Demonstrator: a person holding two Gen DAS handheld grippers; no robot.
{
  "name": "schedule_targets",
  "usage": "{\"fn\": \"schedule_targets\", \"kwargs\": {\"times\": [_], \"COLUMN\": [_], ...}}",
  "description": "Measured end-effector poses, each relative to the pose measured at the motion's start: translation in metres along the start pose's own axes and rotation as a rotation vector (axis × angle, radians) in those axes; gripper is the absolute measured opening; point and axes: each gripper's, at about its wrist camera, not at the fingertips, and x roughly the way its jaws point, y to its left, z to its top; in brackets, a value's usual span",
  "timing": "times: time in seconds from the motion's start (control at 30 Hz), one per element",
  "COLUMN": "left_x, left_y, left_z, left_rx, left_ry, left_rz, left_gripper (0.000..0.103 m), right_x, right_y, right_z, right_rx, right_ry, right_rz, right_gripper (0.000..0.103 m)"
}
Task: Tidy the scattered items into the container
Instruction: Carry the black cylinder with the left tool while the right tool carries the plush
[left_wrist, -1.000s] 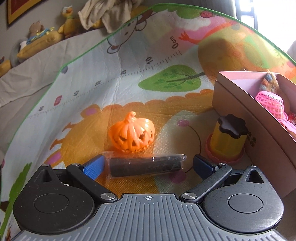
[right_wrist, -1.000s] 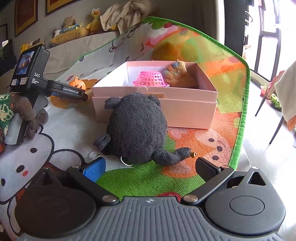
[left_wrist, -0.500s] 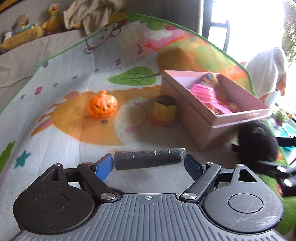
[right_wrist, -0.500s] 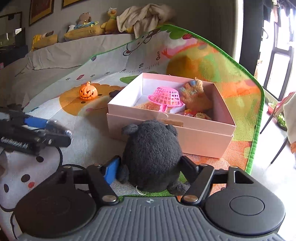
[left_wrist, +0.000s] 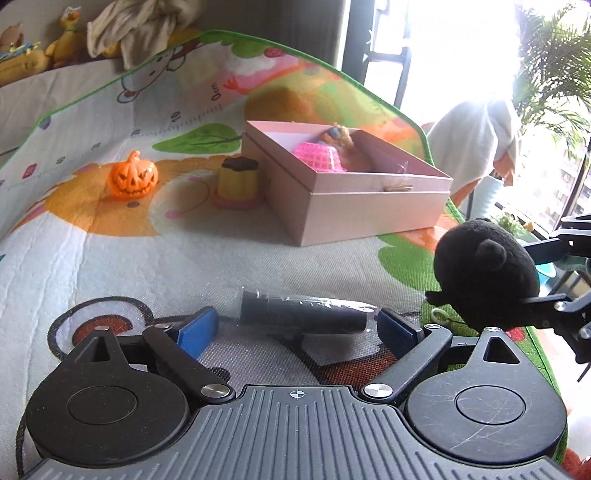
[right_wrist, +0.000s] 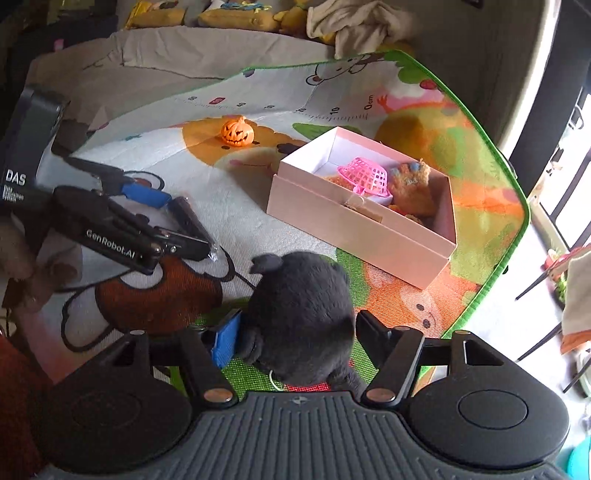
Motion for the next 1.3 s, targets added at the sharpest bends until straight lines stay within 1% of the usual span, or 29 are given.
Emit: {"fn": "schedule_targets", "kwargs": {"times": [0.03,0.07,0.13,0.2,0.27,0.33,0.37,0.5,0.53,0.57,0.6,0.63,0.73,0.87,1.07,1.17,1.3], "left_x": [0.001,0.000,0.000,0.000,0.000,-0.001,-0.001,0.000,0.000,0.000,0.000,-0.001,0.001,0.006,0.007,0.007,0.008], "left_y": [0.001,0.002,0.004,0.004,0.004,0.003,0.003,0.000,-0.001,-0.002,-0.003,-0.005,-0.012,-0.018,-0.020,-0.022,-0.022], "left_z": [0.000,0.000,0.000,0.000,-0.001,-0.001,-0.002,-0.001,-0.002,-0.002,-0.003,-0.004,-0.005,-0.003,-0.001,0.000,0.003], "left_rx": [-0.004,-0.008,-0.019,-0.021,-0.020,-0.020,-0.020,-0.006,-0.003,-0.001,0.000,0.002,0.040,0.082,0.080,0.075,0.073], "left_ry": [-0.004,-0.005,-0.007,-0.009,-0.012,-0.012,-0.011,-0.003,-0.002,-0.002,-0.001,0.003,0.021,0.054,0.077,0.088,0.109], "left_rz": [-0.002,-0.006,-0.016,-0.016,-0.009,-0.007,-0.007,0.008,0.015,0.027,0.046,0.072,0.122,0.157,0.170,0.182,0.186], "left_gripper": [0.098,0.098,0.100,0.101,0.101,0.101,0.102,0.103,0.103,0.103,0.103,0.103,0.103,0.103,0.103,0.103,0.103], "right_x": [0.002,0.004,0.007,0.008,0.008,0.006,0.006,0.017,0.021,0.024,0.026,0.029,0.033,0.034,0.043,0.042,0.041], "right_y": [0.001,0.000,0.000,-0.003,-0.008,-0.015,-0.018,-0.029,-0.029,-0.027,-0.026,-0.024,-0.019,-0.010,-0.010,-0.003,-0.006], "right_z": [0.000,0.000,0.000,-0.001,-0.002,-0.004,-0.005,-0.007,-0.007,-0.008,-0.008,-0.009,-0.013,-0.018,-0.027,-0.031,-0.032], "right_rx": [-0.006,-0.001,0.018,0.044,0.088,0.144,0.170,0.309,0.322,0.322,0.318,0.315,0.323,0.306,0.378,0.350,0.364], "right_ry": [0.009,0.017,0.028,0.028,0.019,0.001,-0.008,-0.019,-0.020,-0.021,-0.019,-0.012,-0.023,-0.058,-0.053,-0.079,-0.090], "right_rz": [-0.009,-0.010,-0.008,-0.014,-0.025,-0.027,-0.022,0.021,0.025,0.023,0.021,0.020,0.007,-0.029,0.000,-0.022,-0.004], "right_gripper": [0.077,0.081,0.081,0.085,0.093,0.099,0.100,0.100,0.097,0.087,0.082,0.073,0.073,0.073,0.073,0.073,0.074]}}
